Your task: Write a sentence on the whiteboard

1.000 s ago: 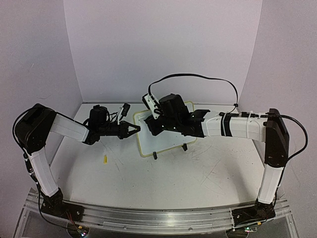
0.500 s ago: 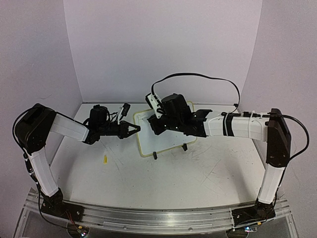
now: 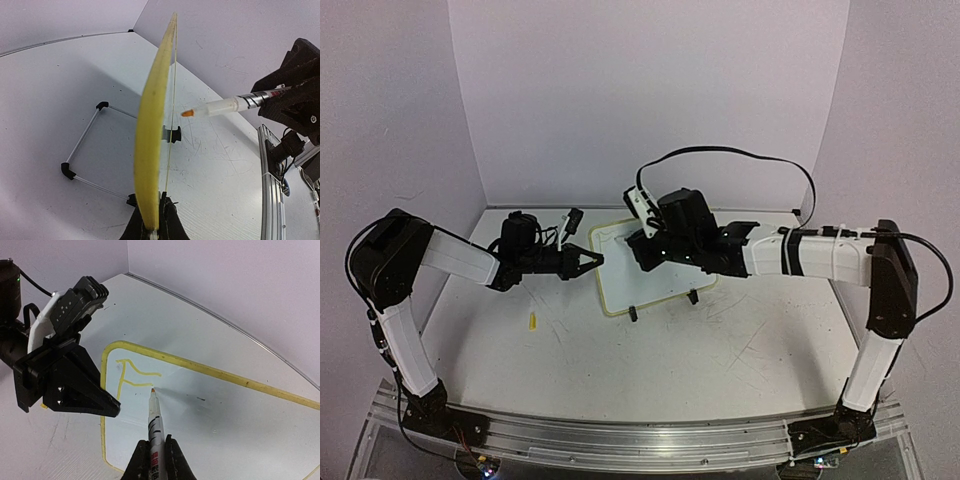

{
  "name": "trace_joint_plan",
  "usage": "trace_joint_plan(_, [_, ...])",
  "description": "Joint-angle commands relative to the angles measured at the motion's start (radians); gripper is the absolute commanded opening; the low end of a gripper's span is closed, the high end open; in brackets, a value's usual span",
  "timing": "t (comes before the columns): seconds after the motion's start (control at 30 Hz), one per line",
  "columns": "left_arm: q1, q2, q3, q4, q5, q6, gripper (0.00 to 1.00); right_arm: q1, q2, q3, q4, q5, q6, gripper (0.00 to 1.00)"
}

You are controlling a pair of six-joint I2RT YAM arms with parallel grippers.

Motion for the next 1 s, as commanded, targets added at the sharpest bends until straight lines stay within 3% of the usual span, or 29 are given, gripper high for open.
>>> trace_joint_plan(0.0, [0.008,-0.011,0.019,-0.063,-0.09,0.066,0.0,-0.01,-0.116,-0.066,0.069,-0.049,0.001,0.0])
trace_joint_plan(0.97, [0.007,-0.017,0.017,-0.071,-0.091,0.075,0.0,-0.039,0.009,0.033,0.037,-0.022,0.013,0.0])
